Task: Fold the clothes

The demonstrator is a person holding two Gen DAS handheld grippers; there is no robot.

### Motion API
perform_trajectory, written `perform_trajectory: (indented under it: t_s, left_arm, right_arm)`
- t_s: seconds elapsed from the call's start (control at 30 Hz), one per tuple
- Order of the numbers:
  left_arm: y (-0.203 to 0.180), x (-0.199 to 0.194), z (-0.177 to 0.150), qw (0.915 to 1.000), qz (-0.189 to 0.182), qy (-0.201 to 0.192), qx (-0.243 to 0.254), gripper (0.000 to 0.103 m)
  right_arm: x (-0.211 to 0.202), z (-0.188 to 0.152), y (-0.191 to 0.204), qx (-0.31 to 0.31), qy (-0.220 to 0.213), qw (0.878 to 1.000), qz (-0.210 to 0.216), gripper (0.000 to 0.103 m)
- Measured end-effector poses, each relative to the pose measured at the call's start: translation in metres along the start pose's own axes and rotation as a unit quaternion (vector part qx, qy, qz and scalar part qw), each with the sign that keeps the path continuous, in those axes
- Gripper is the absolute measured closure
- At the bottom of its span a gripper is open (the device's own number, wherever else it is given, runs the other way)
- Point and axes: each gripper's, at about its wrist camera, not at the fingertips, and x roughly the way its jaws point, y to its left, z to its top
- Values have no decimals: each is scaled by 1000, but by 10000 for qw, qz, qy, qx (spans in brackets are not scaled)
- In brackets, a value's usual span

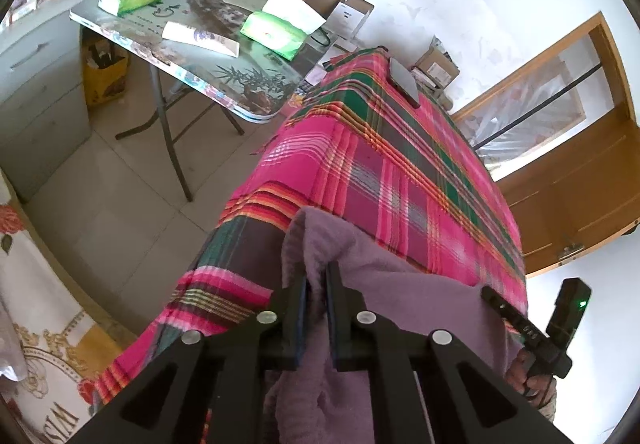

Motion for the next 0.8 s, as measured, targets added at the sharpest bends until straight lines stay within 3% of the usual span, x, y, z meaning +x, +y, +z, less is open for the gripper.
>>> perform_trajectory:
  t_s: [0.17, 0.4, 0.6, 0.8]
  left_arm:
    - [4, -16, -9, 9999, 103, -9, -54, 82]
    - [14, -52, -35, 9991, 196, -286, -242, 77]
    - [32, -69, -63, 9975, -41, -278, -654, 69]
    - [34, -71, -83, 9958, -432, -166, -787, 64]
  right_arm:
    - [-15, -3, 1, 73, -151, 9999, 25, 94]
    - [-50, -15, 17, -154, -521, 9985, 29, 87]
    - [-74, -38, 37, -301, -616, 9968, 407, 79]
    - [-85, -68, 61, -469, -609, 9944, 722, 78]
